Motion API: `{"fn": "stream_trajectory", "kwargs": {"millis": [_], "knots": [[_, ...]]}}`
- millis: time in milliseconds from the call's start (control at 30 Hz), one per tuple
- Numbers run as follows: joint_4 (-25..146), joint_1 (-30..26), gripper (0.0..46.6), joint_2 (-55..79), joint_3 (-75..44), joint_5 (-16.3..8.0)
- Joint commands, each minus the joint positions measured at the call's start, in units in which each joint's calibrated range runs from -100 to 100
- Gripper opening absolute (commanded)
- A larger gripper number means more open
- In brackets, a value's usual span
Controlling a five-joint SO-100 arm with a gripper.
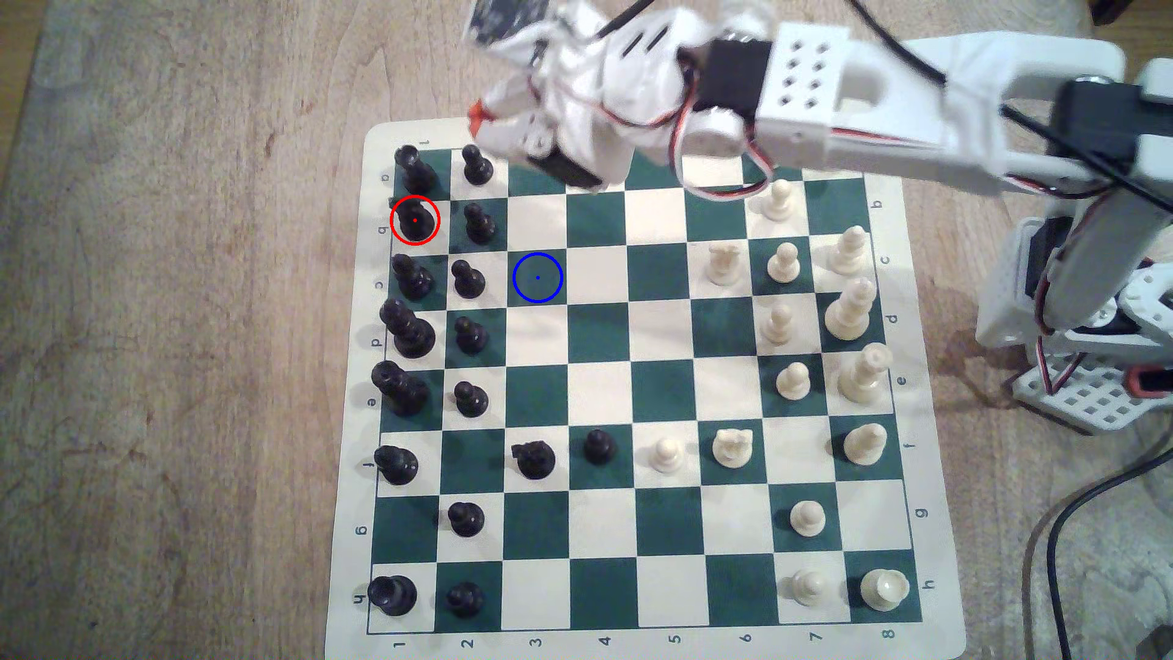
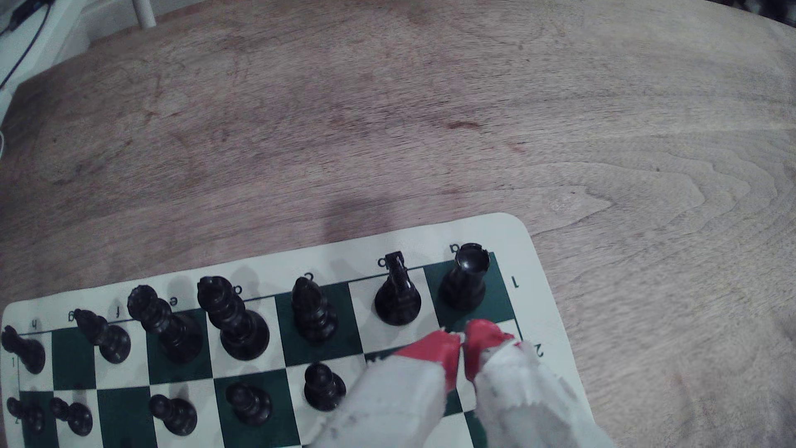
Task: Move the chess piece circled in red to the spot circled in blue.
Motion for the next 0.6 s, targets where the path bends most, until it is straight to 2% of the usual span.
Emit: {"fn": "stream_trajectory", "kwargs": {"millis": [0,167,333,567], "knots": [[-1.9,-0.1,0.3,1.7,-7.8,0.3],[-2.2,0.1,0.4,9.4,-15.3,0.1],[-1.9,-0.1,5.1,16.8,-23.9,-0.3],[-0.7,-0.7,7.1,25.2,-33.6,-1.0]]}}
